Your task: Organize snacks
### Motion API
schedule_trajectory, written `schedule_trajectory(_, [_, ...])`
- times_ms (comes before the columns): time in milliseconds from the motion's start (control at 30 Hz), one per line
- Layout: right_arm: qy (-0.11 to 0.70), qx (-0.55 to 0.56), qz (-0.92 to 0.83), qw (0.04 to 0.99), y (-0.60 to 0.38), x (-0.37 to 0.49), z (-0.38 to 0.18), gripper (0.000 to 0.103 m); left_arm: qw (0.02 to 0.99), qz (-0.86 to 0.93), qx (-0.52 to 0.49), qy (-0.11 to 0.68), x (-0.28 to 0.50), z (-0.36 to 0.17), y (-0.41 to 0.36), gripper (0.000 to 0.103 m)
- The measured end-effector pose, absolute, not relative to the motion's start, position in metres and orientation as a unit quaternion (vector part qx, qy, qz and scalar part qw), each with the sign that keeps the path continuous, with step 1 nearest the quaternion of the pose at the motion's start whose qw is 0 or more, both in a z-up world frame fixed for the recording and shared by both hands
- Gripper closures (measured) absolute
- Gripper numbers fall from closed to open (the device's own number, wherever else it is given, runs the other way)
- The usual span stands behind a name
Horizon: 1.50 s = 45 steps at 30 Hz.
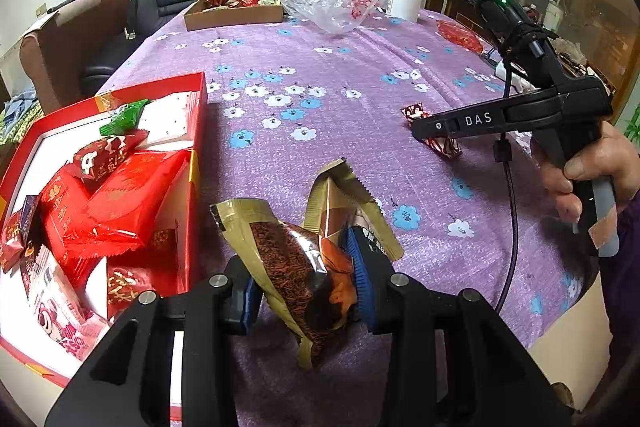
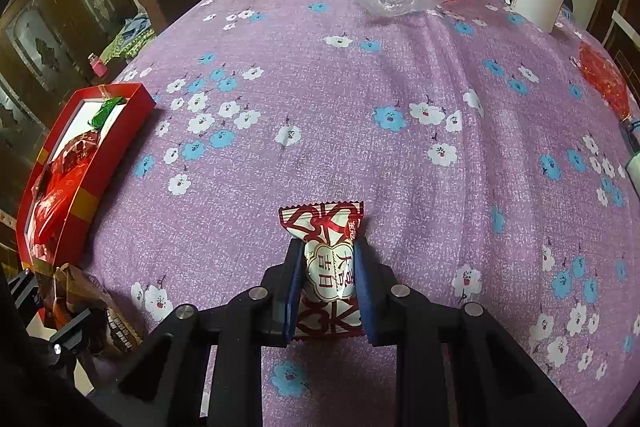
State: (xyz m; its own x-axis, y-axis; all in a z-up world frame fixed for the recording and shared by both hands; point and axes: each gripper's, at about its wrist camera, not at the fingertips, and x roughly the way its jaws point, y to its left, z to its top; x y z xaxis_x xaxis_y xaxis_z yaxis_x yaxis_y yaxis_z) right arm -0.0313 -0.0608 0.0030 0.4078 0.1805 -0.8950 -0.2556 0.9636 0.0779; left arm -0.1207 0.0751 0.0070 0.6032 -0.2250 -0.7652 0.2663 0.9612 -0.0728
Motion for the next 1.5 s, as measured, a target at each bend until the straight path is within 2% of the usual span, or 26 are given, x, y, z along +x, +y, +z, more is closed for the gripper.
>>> schedule_trajectory(633, [0.526,-0.016,0.128,0.841,-0.067,-0.036,0.010,0.079,0.890,-0.148,-0.015,0.432,-0.116,0.007,0.081,0.067])
schedule_trajectory(1033, [0.499,0.008,0.143,0.854,-0.066,-0.040,0.036,0.080,0.902,-0.155,-0.042,0.401,-0.120,0.033,0.095,0.067])
schedule_trajectory(1267, [0.478,0.017,0.187,0.858,-0.042,-0.033,0.060,0.080,0.915,-0.132,-0.080,0.373,-0.124,0.058,0.131,0.067])
schedule_trajectory(1500, [0.445,0.008,0.307,0.841,0.052,-0.027,0.084,0.080,0.932,-0.043,-0.115,0.341,-0.142,0.075,0.205,0.067])
